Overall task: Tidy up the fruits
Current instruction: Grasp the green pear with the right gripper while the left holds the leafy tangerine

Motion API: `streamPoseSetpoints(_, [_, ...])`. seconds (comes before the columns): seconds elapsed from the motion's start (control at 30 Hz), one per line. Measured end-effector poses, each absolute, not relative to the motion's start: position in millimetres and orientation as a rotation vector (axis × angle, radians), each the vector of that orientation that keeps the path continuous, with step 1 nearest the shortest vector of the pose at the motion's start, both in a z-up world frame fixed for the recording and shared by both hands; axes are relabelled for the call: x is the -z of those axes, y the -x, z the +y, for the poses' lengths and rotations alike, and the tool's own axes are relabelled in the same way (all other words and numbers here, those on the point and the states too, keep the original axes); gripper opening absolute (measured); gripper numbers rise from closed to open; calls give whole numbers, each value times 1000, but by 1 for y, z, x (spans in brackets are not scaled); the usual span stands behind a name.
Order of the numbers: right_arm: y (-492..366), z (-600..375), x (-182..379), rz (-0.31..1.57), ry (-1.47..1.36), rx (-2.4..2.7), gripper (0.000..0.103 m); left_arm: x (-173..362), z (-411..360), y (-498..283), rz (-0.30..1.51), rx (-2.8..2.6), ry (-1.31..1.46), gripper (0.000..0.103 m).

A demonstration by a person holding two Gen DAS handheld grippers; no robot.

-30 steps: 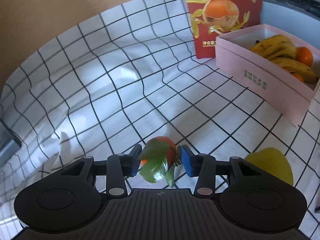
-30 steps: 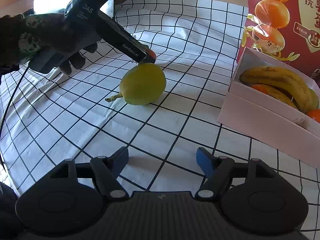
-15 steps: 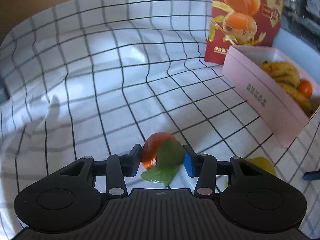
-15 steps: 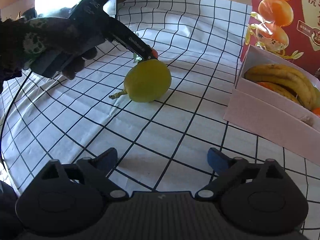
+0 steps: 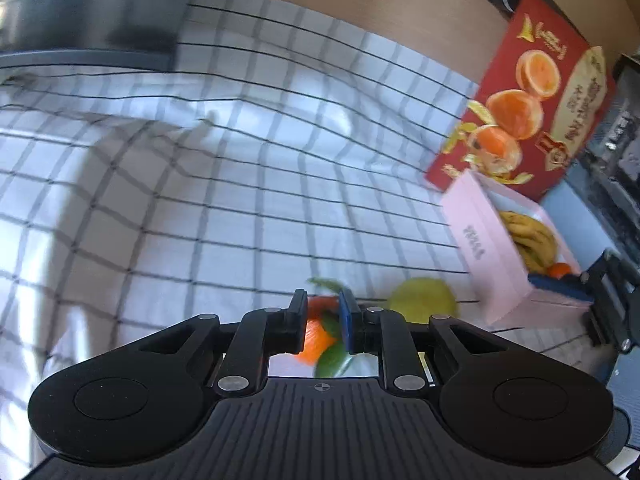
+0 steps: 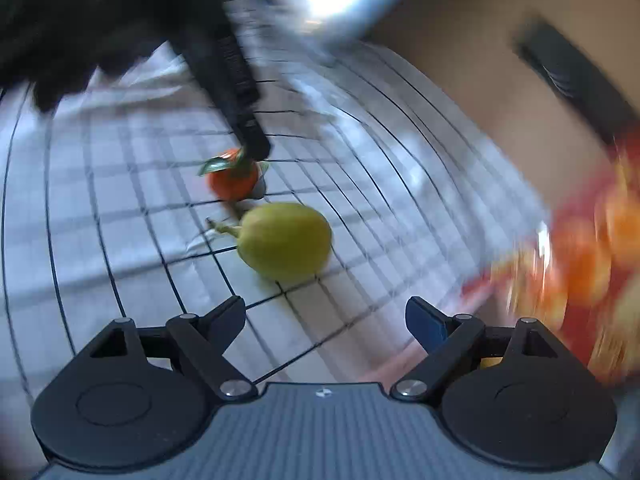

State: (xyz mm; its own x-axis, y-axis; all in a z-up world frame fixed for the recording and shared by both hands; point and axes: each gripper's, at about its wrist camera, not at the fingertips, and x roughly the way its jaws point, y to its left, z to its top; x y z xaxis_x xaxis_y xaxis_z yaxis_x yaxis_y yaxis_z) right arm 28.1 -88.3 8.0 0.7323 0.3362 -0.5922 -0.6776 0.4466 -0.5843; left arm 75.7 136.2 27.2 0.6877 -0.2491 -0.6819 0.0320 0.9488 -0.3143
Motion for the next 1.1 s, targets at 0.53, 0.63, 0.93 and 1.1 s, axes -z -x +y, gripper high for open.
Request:
streamPoseSetpoints(0.53, [-57,-31,18,310,1257,-859,67,-17,184,-41,796,67,447,20])
streamPoseSetpoints(0.63, [-85,-31,-2,485,1028,-837,67,-24,173,-46,798,114,372,21])
streamPoseSetpoints(0.93, [-132,-72,-27,768,439,-710,67,-37,116,-82,797,225,5,27])
streamPoseSetpoints(1.1, [-128,-90,-25,806,307,-679,67,-27,109,-97,847,224,-69,33])
